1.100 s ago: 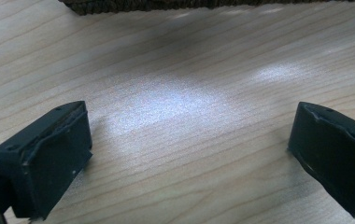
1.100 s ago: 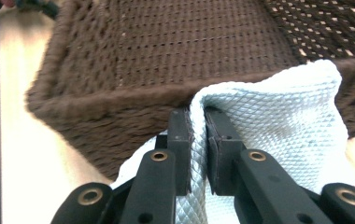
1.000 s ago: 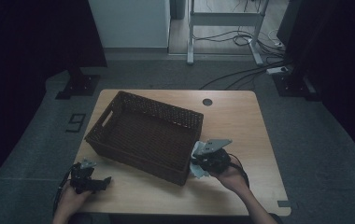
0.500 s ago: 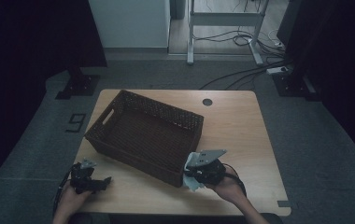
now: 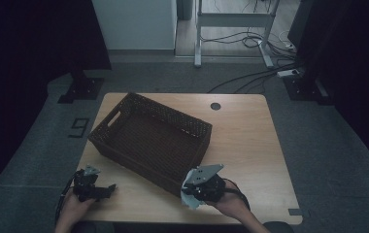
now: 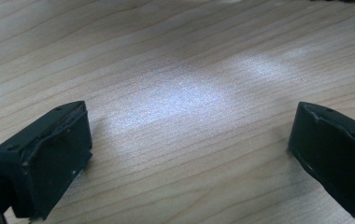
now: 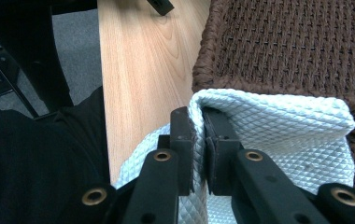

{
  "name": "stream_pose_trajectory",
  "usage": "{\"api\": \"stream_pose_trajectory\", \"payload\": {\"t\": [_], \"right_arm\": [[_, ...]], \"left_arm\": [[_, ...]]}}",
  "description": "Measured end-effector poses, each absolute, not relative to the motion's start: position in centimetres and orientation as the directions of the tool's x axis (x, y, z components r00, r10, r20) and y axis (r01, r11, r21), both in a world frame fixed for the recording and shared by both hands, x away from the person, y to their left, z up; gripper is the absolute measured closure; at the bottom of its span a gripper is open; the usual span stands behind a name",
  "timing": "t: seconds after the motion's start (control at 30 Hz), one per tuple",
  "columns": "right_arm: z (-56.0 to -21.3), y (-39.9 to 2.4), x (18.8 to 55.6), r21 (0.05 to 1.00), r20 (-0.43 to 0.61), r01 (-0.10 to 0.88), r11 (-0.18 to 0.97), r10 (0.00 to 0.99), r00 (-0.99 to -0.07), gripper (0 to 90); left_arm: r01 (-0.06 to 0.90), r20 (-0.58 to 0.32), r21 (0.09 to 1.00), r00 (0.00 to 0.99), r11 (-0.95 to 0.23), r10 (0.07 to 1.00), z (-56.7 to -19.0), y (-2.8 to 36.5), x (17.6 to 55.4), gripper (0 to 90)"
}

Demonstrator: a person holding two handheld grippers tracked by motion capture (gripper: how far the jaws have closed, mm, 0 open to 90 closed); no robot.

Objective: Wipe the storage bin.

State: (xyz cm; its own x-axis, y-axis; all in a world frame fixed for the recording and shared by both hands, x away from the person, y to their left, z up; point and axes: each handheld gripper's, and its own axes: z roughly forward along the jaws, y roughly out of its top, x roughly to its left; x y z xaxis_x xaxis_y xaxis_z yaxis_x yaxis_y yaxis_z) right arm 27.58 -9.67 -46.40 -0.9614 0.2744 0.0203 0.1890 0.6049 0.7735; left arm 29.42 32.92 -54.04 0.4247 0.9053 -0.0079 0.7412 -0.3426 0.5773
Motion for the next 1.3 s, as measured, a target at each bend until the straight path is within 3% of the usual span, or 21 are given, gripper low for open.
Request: {"api": "stream_pose_trajectory", "payload": {"t": [0.43,1.3], "right_arm": [[-48.1,-9.5,28.1,0.729,0.020,0.214,0.650,0.291,-0.956,83.2],[-48.9,-11.9,32.9,0.720,0.012,0.318,0.617,0.447,-0.894,82.5]], "left_arm": [[0.740,-0.008,0.578,0.426,-0.343,0.905,-54.0,32.9,29.4,0.0],[0.737,-0.007,0.581,0.429,-0.345,0.903,-54.1,32.9,29.4,0.0]]}}
